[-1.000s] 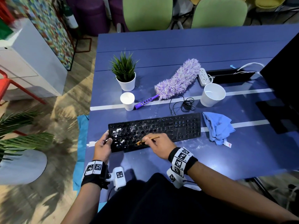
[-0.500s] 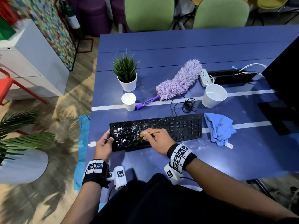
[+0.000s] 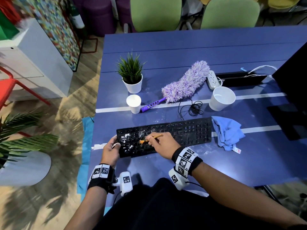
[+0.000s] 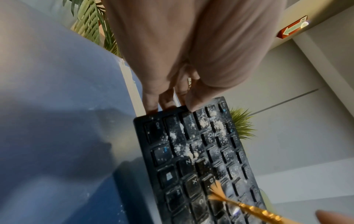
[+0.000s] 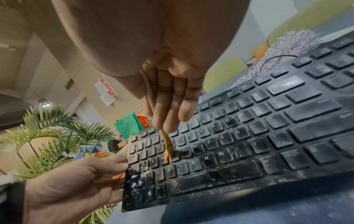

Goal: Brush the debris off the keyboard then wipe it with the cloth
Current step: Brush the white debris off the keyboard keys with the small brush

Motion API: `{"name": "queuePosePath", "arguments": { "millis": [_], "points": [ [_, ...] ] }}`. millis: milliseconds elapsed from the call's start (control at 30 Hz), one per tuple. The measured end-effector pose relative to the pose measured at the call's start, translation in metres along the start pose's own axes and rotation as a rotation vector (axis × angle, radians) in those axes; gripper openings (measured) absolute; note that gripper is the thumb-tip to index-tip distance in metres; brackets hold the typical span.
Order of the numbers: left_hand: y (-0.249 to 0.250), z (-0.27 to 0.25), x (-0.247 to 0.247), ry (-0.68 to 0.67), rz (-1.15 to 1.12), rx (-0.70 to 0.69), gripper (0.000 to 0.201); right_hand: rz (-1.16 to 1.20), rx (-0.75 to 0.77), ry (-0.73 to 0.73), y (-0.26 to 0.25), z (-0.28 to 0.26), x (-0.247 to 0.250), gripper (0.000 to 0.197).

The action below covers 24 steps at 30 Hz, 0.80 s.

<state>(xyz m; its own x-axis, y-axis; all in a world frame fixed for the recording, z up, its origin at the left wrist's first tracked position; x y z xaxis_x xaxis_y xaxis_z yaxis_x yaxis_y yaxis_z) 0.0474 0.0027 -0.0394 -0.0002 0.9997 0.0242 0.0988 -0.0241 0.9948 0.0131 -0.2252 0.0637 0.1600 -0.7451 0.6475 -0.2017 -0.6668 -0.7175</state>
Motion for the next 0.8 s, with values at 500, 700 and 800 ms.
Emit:
{"name": "queuePosePath", "arguments": {
  "millis": [500,700,800],
  "points": [
    [0.001,-0.002,-0.010,-0.107,0.072,-0.044,0.044,-0.051,-0.038,0.028,0.016,-0.008,-0.005,0.037],
    [-0.005,0.000,-0.009,-0.106,0.126,-0.044,0.045,-0.088,-0.034,0.048,0.018,-0.006,-0.003,0.038],
    [-0.008,0.004,-0.008,-0.127,0.163,-0.054,0.044,0.013,0.014,0.154,0.017,-0.009,0.005,0.032]
  ]
}}
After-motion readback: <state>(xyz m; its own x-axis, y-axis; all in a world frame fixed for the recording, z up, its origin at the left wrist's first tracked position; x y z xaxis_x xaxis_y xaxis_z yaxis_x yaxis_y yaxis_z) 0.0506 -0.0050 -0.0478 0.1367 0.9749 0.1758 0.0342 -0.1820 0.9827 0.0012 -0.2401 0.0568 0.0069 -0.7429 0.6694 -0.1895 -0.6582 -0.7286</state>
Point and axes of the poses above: each hand's wrist, its own z-axis towards the middle knuckle, its own x-axis out of the back of the hand, y = z × x, the point moved 6 cm from there along z, towards the middle knuckle, and after that the axes turned 15 degrees about -x, right-handed, at the moved point
